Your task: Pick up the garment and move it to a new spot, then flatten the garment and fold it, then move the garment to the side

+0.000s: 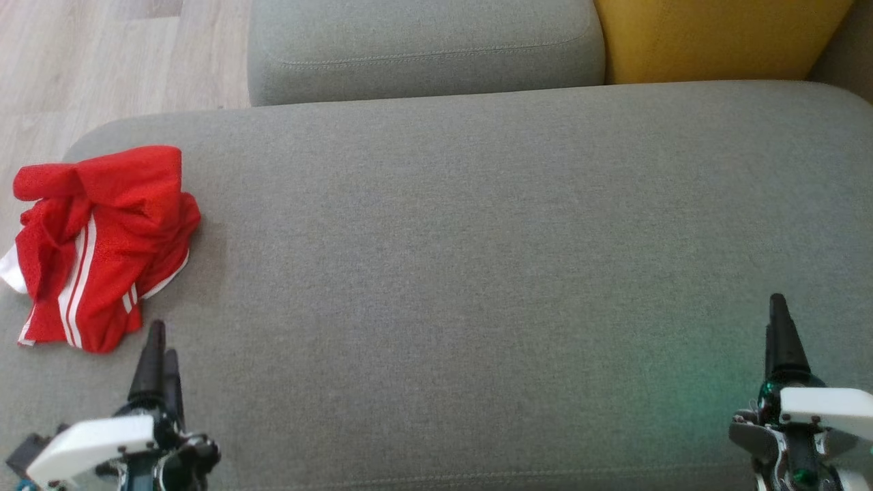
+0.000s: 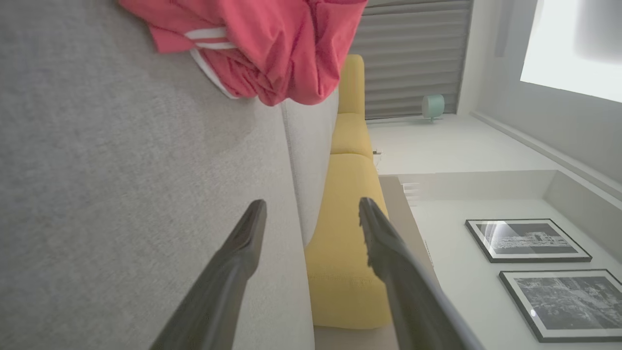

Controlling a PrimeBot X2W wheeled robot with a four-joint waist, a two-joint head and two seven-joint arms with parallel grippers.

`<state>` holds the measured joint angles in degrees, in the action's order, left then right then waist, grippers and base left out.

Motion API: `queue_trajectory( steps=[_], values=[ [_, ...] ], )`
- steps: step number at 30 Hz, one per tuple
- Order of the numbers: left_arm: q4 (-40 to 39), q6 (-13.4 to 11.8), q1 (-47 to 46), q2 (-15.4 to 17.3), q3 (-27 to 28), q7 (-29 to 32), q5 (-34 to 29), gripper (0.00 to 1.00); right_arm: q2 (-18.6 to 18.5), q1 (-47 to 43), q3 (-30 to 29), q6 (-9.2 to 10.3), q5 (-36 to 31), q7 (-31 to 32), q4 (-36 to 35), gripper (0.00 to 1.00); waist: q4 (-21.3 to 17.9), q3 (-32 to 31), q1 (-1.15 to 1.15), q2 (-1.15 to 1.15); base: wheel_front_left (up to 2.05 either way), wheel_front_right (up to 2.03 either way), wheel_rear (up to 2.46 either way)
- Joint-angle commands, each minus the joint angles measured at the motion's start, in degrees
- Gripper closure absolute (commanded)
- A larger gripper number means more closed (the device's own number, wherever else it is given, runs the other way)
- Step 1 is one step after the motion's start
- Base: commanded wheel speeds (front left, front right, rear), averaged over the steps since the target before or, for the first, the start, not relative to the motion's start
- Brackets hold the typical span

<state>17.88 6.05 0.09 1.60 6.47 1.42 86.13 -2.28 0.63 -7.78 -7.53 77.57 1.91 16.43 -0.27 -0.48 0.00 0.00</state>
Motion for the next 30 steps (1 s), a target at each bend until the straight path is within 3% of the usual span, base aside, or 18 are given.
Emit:
queue_trajectory(
  steps=[1, 9, 19, 30],
  values=[
    [-2.86, -0.06, -3.37, 0.66, 1.2, -0.47, -1.33, 0.0, -0.25, 2.87, 0.16, 0.01, -2.27, -0.81, -2.75, 0.0, 0.0, -0.01, 0.0, 0.0, 0.0, 0.0, 0.0],
    [-8.24, -0.93, -3.79, 0.71, 1.21, -1.81, -7.96, 0.0, -0.28, 3.58, 1.22, 0.01, -12.28, -2.17, -6.94, 0.0, -0.11, -0.05, 0.0, 0.0, 0.0, 0.0, 0.0],
    [-13.82, -2.88, -2.92, 0.78, -5.54, -3.65, -23.12, 0.0, -0.32, 3.89, 5.35, 0.02, -27.44, -4.03, -10.66, 0.0, -0.45, -0.26, 0.0, 0.0, 0.0, 0.0, 0.0],
    [-15.02, -4.37, -2.87, 1.5, -12.31, -5.5, -39.43, 0.0, -0.36, 3.36, 7.34, 0.02, -39.2, -5.89, -10.94, 0.0, -1.02, -0.48, 0.0, 0.0, 0.0, 0.0, 0.0]
  ],
)
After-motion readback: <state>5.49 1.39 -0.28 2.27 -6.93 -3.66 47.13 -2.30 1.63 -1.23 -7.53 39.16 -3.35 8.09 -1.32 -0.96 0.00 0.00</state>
